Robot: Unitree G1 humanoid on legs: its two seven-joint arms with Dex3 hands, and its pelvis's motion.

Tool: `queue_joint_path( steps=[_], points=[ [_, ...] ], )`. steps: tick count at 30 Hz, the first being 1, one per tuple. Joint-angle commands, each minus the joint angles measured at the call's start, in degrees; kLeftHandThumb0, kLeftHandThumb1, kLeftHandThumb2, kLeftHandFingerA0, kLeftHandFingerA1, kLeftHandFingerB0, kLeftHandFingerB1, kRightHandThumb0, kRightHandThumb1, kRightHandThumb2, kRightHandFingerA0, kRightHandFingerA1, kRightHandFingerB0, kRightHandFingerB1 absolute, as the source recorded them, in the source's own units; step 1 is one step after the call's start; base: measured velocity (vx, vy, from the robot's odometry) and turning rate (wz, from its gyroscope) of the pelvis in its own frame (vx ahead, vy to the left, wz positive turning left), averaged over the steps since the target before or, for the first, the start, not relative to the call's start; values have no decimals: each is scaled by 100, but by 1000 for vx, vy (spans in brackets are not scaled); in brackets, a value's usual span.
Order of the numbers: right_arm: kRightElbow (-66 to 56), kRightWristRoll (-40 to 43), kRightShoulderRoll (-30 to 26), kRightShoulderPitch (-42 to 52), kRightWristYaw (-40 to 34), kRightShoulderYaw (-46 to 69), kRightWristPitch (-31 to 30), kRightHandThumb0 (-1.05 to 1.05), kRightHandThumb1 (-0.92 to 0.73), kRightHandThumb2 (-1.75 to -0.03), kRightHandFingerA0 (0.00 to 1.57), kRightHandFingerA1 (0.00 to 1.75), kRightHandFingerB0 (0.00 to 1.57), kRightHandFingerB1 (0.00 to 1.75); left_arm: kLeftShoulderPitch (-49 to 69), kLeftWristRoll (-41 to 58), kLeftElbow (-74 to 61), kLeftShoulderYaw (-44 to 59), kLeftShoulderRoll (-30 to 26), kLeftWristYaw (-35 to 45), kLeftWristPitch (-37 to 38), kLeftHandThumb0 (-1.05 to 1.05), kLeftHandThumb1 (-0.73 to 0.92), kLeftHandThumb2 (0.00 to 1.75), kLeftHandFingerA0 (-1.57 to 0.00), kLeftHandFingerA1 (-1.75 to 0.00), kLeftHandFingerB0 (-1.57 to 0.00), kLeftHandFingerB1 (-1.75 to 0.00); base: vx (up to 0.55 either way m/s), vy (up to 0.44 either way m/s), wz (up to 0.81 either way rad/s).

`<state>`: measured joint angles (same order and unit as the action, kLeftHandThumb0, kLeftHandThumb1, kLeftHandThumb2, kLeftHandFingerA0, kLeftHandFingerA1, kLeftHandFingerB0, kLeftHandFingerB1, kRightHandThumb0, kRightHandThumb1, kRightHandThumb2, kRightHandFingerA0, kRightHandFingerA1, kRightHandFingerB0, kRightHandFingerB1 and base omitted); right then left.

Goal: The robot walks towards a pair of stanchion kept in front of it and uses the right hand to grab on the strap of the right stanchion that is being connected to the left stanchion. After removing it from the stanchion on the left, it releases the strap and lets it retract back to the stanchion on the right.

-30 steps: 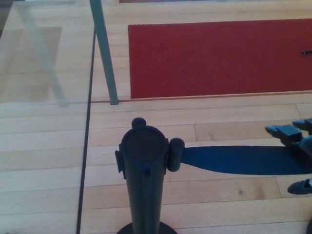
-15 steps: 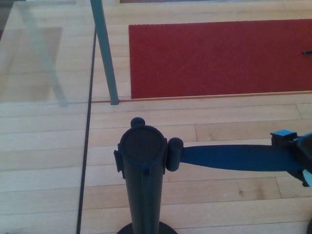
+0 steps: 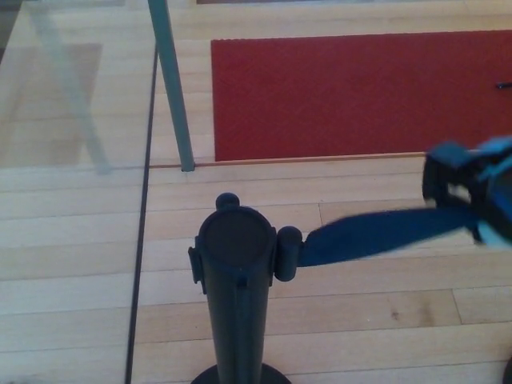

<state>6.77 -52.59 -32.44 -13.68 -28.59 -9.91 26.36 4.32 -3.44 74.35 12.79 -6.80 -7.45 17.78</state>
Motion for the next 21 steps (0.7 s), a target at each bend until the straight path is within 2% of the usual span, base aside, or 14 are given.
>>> queue_joint_path(
  steps=[1, 2, 3, 4, 5, 7, 8, 9, 10, 12, 14, 15, 20, 21],
  points=[
    [-572, 270, -130, -561, -60, 313, 252, -49, -91, -123, 110, 175, 57, 175, 118, 77, 48, 36, -155, -73, 13, -40, -22, 173, -157, -110, -142, -101, 0, 0, 0],
    [-717, 326, -145, -597, 135, 374, 171, -49, -91, -123, 110, 175, 57, 175, 131, 58, 57, 18, -152, -80, -1, -40, -22, 173, -157, -110, -142, -101, 0, 0, 0],
    [-868, 397, -152, -627, 296, 431, 107, -44, -79, -130, 126, 175, 71, 144, 153, 40, 53, -2, -151, -84, 25, -35, -25, 175, -157, -110, -146, -99, 0, 0, 0],
    [-962, 441, -152, -643, 394, 469, 72, -44, -79, -130, 126, 175, 71, 144, 168, 30, 49, -14, -150, -86, 47, -35, -25, 175, -157, -110, -146, -99, 0, 0, 0],
    [-1272, 582, -152, -665, 705, 571, -81, -36, -61, -127, 105, 175, 74, 142, 185, 16, 51, -31, -154, -102, 65, -39, -22, 175, -157, -112, -146, -99, 0, 0, 0],
    [-1615, 729, -139, -669, 1057, 680, -266, -36, -61, -127, 105, 175, 74, 142, 187, 13, 60, -42, -161, -123, 60, -39, -22, 175, -157, -112, -146, -99, 0, 0, 0],
    [-1895, 919, -151, -700, 1385, 756, -428, -27, -52, -125, 103, 166, 84, 124, 194, 61, 59, -5, -165, -66, 61, -39, -21, 175, -157, -113, -147, -100, 0, 0, 0],
    [-1986, 976, -150, -706, 1492, 782, -481, -27, -52, -125, 103, 166, 84, 124, 195, 75, 59, 6, -167, -50, 62, -39, -21, 175, -157, -113, -147, -100, 0, 0, 0],
    [-2188, 1086, -168, -733, 1683, 855, -574, -23, -48, -118, 109, 146, 92, 108, 215, 45, 71, -18, -172, -61, 113, -41, -22, 175, -157, -111, -145, -99, 0, 0, 0],
    [-2249, 1112, -164, -735, 1747, 881, -602, -23, -48, -118, 109, 146, 92, 108, 221, 34, 75, -26, -173, -67, 127, -41, -22, 175, -157, -111, -145, -99, 0, 0, 0],
    [-2385, 1179, -156, -739, 1890, 937, -675, -20, -48, -115, 111, 139, 95, 103, 231, 42, 65, -25, -171, -65, 83, -41, -24, 174, -157, -110, -143, -101, 0, 0, 0],
    [-2491, 1275, -155, -728, 2004, 1002, -732, -19, -45, -115, 113, 137, 98, 98, 242, 62, 59, -9, -161, -74, 52, -46, -18, 170, -157, -114, -143, -102, 0, 0, 0],
    [-2691, 1433, -142, -683, 2278, 1142, -870, -18, -45, -117, 112, 136, 98, 99, 263, 118, 69, 43, -138, -55, 47, -44, -19, 172, -157, -115, -146, -100, 0, 0, 0],
    [-2722, 1526, -185, -665, 2345, 1231, -857, -18, -45, -114, 118, 124, 99, 98, 271, 134, 91, 63, -135, -18, 56, -34, -30, 171, -157, -110, -147, -99, 0, 0, 0]
  ],
)
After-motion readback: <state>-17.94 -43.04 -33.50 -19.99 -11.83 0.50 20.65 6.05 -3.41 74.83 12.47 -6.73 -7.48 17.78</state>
